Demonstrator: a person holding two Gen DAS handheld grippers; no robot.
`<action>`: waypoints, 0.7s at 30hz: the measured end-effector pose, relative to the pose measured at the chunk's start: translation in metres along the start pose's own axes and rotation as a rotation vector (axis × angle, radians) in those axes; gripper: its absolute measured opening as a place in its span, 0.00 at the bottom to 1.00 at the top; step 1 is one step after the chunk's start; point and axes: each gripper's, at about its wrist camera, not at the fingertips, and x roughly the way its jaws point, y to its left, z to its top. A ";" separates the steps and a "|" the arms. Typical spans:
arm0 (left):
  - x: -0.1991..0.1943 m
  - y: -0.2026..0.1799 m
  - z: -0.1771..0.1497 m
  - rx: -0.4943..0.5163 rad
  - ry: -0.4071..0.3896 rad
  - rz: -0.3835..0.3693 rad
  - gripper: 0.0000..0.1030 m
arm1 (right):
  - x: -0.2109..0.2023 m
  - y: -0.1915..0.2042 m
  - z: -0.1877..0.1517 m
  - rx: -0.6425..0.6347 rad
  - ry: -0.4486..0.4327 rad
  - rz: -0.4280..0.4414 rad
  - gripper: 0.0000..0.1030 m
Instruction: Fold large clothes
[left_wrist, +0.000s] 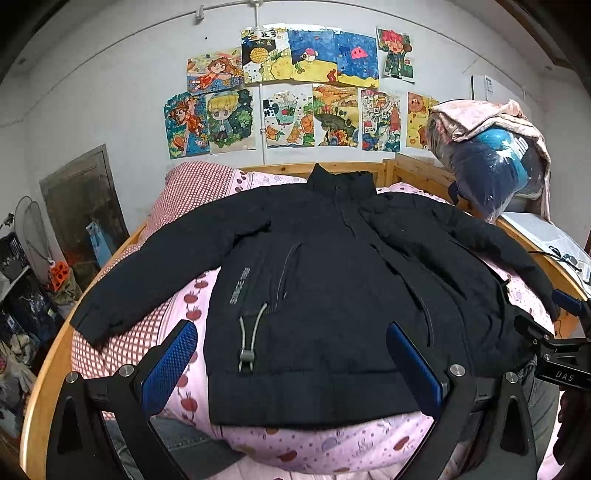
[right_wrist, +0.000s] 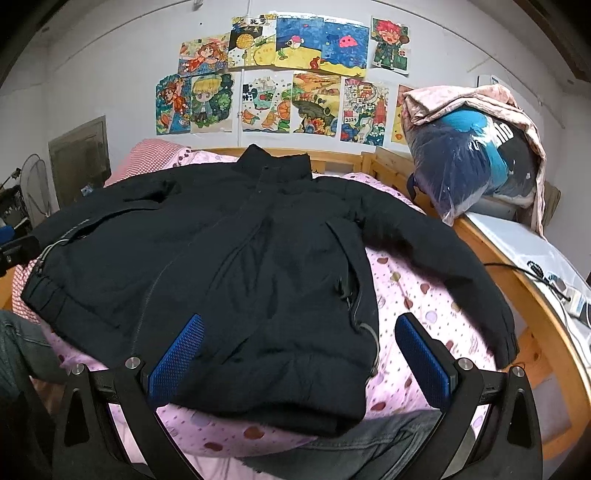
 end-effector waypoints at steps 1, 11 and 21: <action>0.004 -0.001 0.003 0.002 0.003 0.002 1.00 | 0.003 -0.001 0.003 -0.001 -0.002 -0.003 0.99; 0.040 -0.021 0.038 0.037 0.034 -0.024 1.00 | 0.033 -0.025 0.034 0.025 -0.041 -0.015 0.99; 0.114 -0.071 0.100 0.122 0.058 -0.158 1.00 | 0.086 -0.126 0.015 0.401 0.025 -0.015 0.99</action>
